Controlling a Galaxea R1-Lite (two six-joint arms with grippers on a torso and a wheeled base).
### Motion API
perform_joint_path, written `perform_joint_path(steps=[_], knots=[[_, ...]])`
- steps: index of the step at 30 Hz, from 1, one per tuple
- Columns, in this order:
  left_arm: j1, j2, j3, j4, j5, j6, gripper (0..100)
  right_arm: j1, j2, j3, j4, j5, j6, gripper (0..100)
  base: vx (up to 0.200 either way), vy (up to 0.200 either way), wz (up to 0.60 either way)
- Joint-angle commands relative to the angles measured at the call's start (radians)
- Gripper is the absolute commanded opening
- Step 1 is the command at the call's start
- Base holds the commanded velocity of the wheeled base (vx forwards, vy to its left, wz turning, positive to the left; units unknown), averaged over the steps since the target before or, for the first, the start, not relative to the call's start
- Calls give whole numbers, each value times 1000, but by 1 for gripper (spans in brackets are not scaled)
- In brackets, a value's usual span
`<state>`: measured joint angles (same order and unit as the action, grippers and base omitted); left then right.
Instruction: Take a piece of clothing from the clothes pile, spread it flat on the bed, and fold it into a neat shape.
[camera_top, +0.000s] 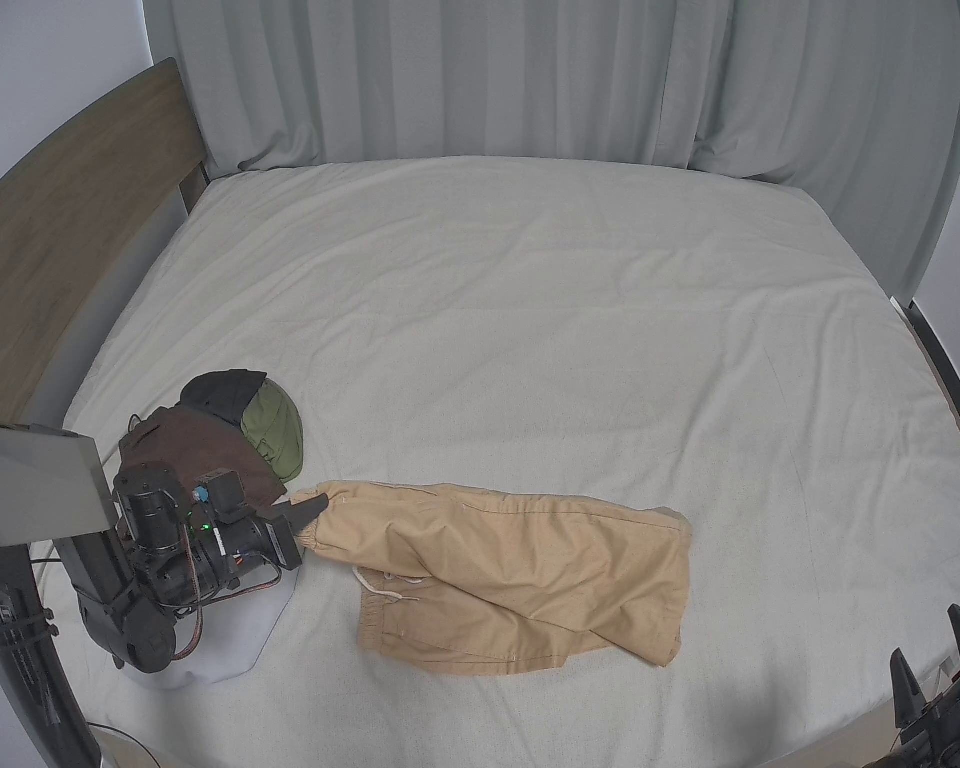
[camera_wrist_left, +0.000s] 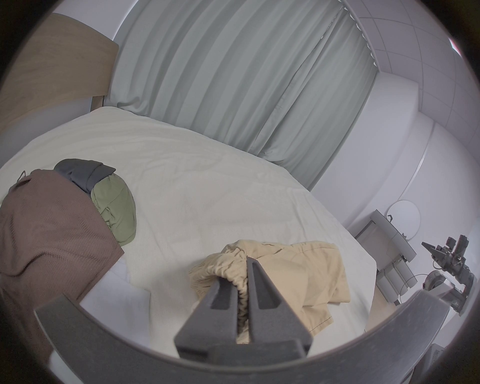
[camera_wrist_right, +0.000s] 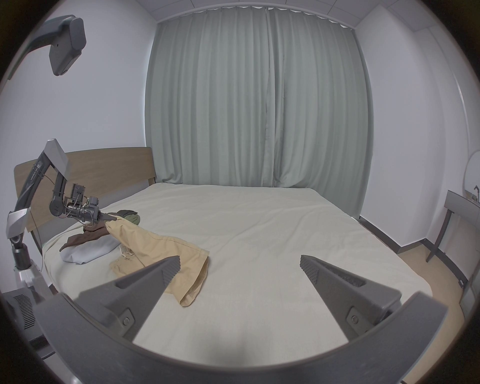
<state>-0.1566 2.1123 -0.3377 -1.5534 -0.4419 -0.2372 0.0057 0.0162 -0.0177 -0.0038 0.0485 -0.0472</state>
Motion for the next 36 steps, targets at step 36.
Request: perform_joint_path(steps=[36], knots=[[8,3,-4,-4,2,-1,0,-7,521,-182,-171,344,-36,100,0,0,0]])
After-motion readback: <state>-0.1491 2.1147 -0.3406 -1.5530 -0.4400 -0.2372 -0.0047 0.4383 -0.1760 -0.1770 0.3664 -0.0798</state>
